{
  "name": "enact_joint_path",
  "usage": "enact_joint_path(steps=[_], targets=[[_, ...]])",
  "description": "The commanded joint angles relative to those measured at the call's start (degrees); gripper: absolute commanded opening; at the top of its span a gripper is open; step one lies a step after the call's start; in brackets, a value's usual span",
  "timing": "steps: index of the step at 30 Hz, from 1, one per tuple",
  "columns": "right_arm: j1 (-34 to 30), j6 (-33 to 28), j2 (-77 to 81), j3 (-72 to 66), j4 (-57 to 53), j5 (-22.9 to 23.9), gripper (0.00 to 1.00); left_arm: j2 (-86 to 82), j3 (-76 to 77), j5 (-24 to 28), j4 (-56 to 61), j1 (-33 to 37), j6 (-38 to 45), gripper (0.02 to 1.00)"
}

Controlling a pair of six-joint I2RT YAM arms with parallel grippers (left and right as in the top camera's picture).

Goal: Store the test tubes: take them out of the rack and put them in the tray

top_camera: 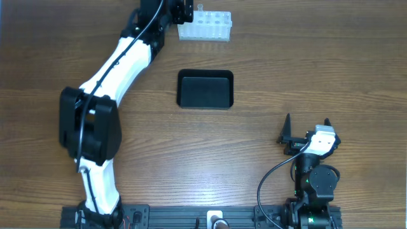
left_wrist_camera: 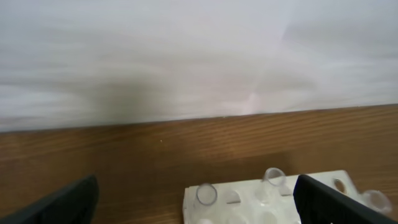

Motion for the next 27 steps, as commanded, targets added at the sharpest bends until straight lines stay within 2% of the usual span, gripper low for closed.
enact_joint_path(steps=[1, 13, 18, 27], targets=[[-0.4, -0.3, -0.6, -0.5, 0.1, 0.5, 0.991, 4.3, 5.3, -1.0, -0.8, -0.3, -1.5, 0.998], [-0.4, -0.3, -0.6, -0.5, 0.1, 0.5, 0.991, 9.6, 8.1, -2.1, -2.5, -1.9, -3.3, 0.910], [-0.4, -0.3, -0.6, -0.5, 0.1, 0.5, 0.991, 10.2, 8.1, -6.2, -4.7, -2.4, -7.3, 0.873], [-0.4, -0.3, -0.6, -0.5, 0.1, 0.5, 0.991, 10.7, 8.1, -8.3, -4.3, -2.4, -7.3, 0.842]])
